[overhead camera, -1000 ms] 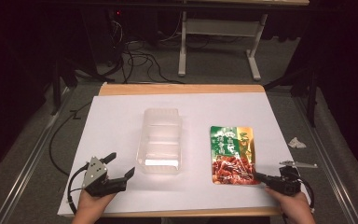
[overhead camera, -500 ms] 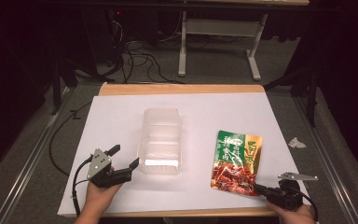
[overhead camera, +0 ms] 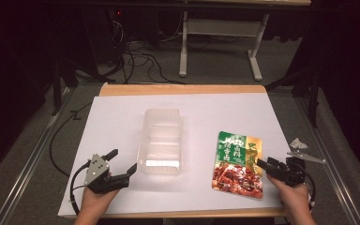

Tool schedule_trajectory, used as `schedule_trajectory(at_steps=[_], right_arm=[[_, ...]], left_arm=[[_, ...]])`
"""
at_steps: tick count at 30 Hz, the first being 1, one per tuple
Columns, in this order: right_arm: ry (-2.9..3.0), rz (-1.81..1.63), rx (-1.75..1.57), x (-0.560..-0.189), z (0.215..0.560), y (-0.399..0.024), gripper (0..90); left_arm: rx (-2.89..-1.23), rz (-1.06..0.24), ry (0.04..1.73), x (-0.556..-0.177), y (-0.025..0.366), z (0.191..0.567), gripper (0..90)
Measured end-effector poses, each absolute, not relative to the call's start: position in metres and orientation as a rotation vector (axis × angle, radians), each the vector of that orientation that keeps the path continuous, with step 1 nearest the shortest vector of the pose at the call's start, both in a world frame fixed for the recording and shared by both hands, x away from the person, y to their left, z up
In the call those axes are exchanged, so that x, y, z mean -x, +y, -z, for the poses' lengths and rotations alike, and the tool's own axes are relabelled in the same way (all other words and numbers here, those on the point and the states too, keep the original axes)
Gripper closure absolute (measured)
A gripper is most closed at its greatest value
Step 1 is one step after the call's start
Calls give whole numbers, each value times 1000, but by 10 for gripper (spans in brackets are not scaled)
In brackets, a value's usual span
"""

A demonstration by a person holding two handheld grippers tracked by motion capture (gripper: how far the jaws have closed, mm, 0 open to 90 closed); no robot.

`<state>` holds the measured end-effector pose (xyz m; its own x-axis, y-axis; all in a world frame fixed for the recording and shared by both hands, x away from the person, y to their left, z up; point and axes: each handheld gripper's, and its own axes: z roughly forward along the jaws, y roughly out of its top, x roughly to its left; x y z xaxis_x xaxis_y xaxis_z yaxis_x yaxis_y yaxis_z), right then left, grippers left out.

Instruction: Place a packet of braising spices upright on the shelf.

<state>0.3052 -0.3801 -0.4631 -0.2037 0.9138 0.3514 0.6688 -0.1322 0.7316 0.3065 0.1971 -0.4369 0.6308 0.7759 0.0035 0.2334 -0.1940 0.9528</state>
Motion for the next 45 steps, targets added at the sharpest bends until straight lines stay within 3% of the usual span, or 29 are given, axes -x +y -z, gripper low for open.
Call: schedule_trajectory(at_steps=[11,23,32,36,45], right_arm=[[1684,-1310,-1887,-371,472,-402,361],[1734,-1312,-1972,-399,480,-404,359],[1775,-1438,-2003,-399,484,-408,494],[1780,-1489,-1963,-394,483,-409,605],[1859,-1553,-1869,-386,481,-406,700]], left_arm=[[-1734,-606,845,-302,205,439,157],[-1754,-609,847,-299,205,440,157],[-1759,-609,841,-299,204,440,157],[-1761,-607,838,-299,203,441,157],[-1768,-603,836,-299,203,441,157]])
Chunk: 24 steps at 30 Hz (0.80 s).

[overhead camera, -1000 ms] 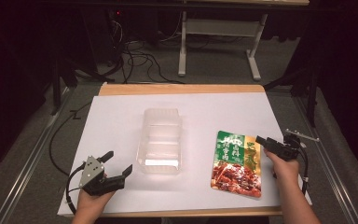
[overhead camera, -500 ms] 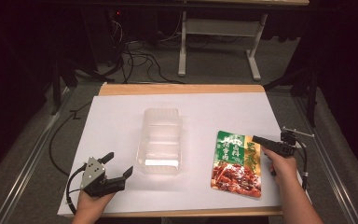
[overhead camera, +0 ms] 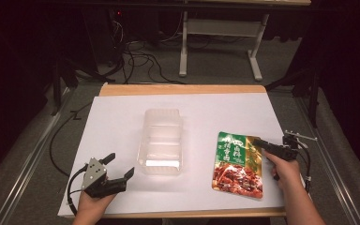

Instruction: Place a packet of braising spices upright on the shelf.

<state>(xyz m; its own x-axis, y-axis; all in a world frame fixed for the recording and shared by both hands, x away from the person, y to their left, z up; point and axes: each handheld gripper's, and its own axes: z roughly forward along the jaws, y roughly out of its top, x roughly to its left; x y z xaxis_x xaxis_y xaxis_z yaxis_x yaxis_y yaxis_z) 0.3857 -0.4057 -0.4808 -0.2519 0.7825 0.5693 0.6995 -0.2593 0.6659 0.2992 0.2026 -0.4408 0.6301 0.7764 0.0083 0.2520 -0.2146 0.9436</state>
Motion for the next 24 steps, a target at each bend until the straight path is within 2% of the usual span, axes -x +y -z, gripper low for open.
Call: schedule_trajectory(at_steps=[8,12,24], right_arm=[[1903,-1379,-1897,-390,482,-398,733],[1895,-1285,-1838,-387,478,-390,900],[1779,-1446,-1664,-350,446,-380,900]], left_arm=[[-1765,-603,835,-299,202,441,157],[-1758,-604,839,-299,203,441,157],[-1759,-597,826,-297,202,440,158]])
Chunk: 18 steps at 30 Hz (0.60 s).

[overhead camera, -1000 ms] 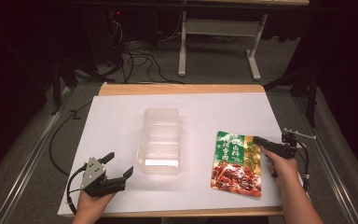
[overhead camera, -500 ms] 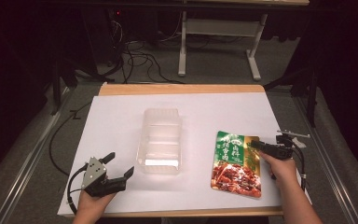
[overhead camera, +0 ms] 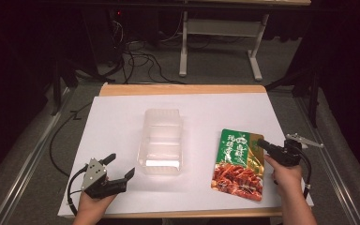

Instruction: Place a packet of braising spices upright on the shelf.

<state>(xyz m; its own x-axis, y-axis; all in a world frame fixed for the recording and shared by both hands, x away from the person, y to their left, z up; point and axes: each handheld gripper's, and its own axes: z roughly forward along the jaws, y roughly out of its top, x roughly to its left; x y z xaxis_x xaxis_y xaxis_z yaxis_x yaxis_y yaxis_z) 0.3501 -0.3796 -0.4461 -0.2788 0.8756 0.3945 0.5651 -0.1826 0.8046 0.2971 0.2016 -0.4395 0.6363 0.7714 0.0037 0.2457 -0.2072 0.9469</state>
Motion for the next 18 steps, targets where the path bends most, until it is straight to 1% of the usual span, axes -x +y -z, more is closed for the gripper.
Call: schedule_trajectory(at_steps=[6,13,18], right_arm=[[1716,-1546,-1592,-340,424,-377,900],[1678,-1631,-1533,-331,408,-372,900],[1677,-1643,-1438,-325,391,-363,900]], left_arm=[[-1764,-596,826,-298,200,440,158],[-1761,-594,822,-297,201,440,158],[-1762,-592,821,-298,201,440,158]])
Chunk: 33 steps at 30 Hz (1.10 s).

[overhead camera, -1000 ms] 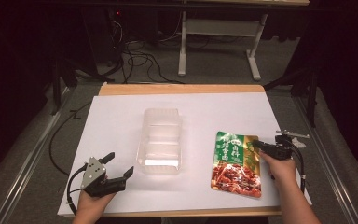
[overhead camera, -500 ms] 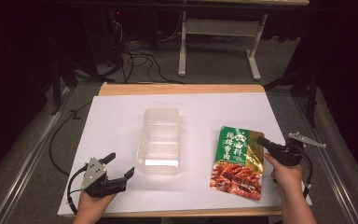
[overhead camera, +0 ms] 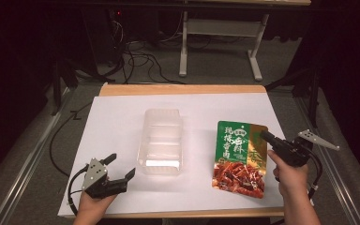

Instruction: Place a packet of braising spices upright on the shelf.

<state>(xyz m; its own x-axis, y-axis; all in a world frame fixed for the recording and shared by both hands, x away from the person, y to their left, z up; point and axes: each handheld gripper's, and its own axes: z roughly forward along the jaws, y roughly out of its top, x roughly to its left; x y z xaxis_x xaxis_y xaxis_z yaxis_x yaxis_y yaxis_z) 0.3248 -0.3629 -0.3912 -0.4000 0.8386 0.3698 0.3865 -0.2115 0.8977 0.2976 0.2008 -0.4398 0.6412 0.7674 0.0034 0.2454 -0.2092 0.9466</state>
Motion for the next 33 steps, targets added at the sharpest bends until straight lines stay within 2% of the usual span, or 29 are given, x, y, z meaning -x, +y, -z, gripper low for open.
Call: schedule_trajectory(at_steps=[10,19,25,33], right_arm=[[1583,-1666,-1269,-309,358,-346,900],[1436,-1711,-1169,-310,341,-335,900],[1397,-1671,-1162,-315,345,-333,900],[1393,-1613,-1188,-299,352,-341,900]], left_arm=[[-1762,-597,817,-297,200,439,158],[-1756,-599,818,-295,202,438,158],[-1758,-593,812,-295,202,439,158],[-1765,-596,805,-295,201,438,158]])
